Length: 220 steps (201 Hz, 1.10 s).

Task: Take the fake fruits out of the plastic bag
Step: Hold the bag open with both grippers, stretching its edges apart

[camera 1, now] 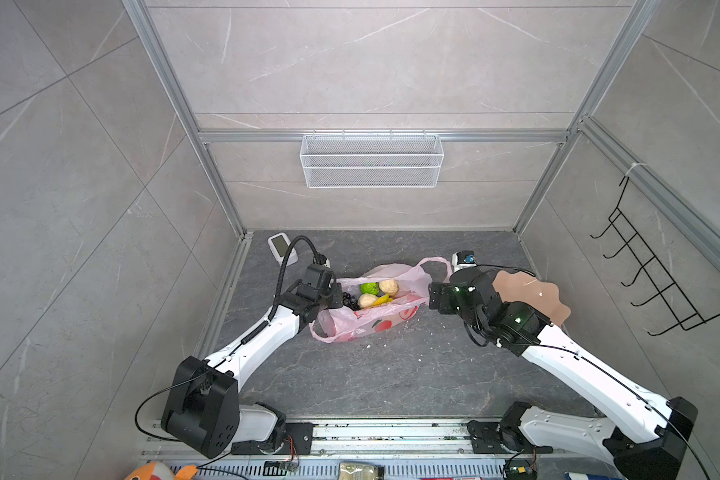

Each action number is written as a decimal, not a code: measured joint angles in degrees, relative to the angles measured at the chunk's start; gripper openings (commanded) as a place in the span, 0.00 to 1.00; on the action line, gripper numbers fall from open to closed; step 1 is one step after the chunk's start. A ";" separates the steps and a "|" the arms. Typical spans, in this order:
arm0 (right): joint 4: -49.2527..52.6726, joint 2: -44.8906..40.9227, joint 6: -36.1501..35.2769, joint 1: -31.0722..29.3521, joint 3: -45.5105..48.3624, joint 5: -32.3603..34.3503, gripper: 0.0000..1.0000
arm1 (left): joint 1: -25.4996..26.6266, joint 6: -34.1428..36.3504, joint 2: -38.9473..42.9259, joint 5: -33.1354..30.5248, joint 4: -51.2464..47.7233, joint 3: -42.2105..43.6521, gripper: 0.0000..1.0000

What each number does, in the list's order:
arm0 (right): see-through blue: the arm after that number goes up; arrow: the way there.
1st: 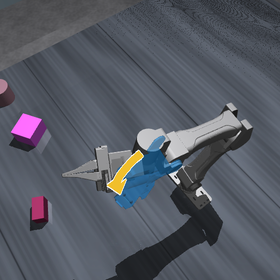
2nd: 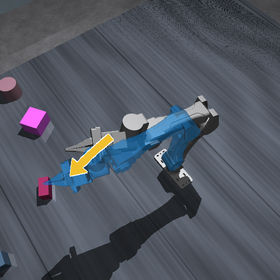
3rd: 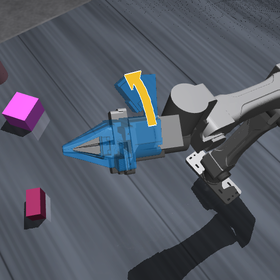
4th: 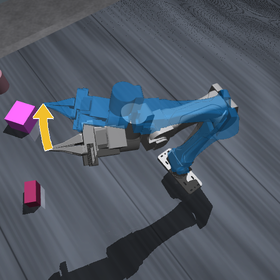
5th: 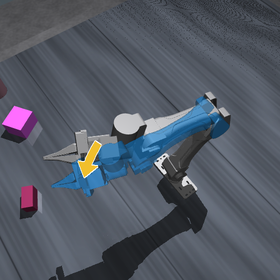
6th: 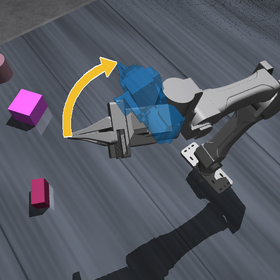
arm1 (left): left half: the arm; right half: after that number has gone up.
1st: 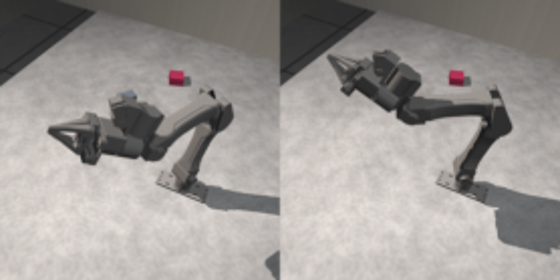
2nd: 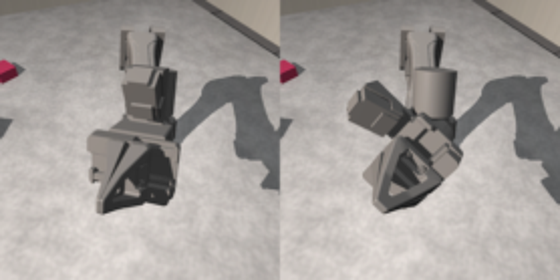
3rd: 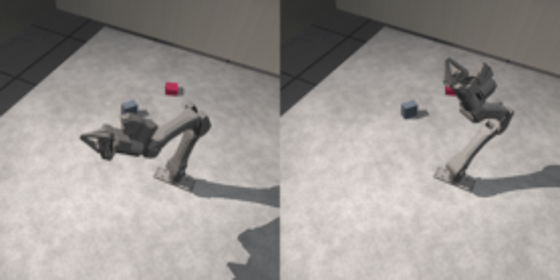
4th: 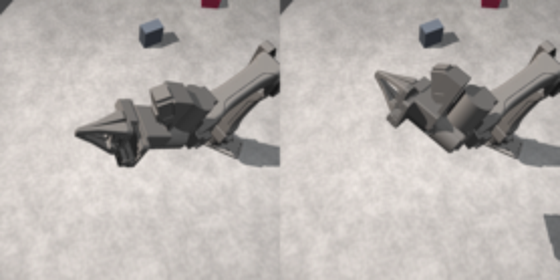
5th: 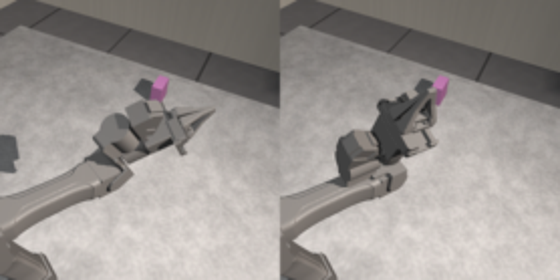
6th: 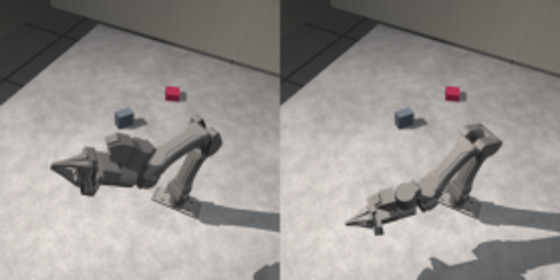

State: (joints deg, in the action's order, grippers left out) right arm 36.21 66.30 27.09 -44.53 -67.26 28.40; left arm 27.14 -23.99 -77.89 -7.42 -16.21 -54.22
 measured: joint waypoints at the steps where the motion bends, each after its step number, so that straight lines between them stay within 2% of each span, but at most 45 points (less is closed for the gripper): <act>1: 0.11 0.15 -0.02 -0.17 -0.20 0.09 0.87 | 0.00 0.00 0.00 0.00 0.00 0.00 0.00; 30: 3.82 11.21 -1.60 -5.42 -9.60 2.47 0.84 | 0.52 0.28 0.11 -0.20 0.00 0.00 0.00; 54: 6.27 23.10 -3.02 -5.92 -16.41 2.16 0.83 | 1.18 0.87 0.50 -1.22 0.00 0.00 0.00; 75: 9.16 29.92 -4.09 -5.90 -19.87 2.05 0.83 | 1.49 1.29 1.16 -2.05 -0.04 0.02 0.00; 142: 16.00 38.82 -4.44 -4.17 -26.69 9.38 0.85 | 2.10 1.53 2.84 -4.11 -0.02 0.35 0.00; 170: 16.44 42.18 -4.70 -2.45 -27.54 10.23 0.83 | 2.19 1.53 2.86 -4.09 0.00 0.72 0.00; 182: 16.37 43.47 -5.05 -1.77 -27.54 10.12 0.77 | 2.19 1.53 2.89 -4.07 0.15 0.98 0.00; 220: 15.15 47.32 -6.49 0.48 -28.76 8.90 0.28 | 2.19 1.49 2.89 -4.35 0.59 1.44 0.00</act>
State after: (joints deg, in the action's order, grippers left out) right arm 51.35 113.62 20.60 -44.05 -96.03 37.30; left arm 29.32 -22.50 -75.00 -11.77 -15.62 -52.77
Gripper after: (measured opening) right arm 0.398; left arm 0.048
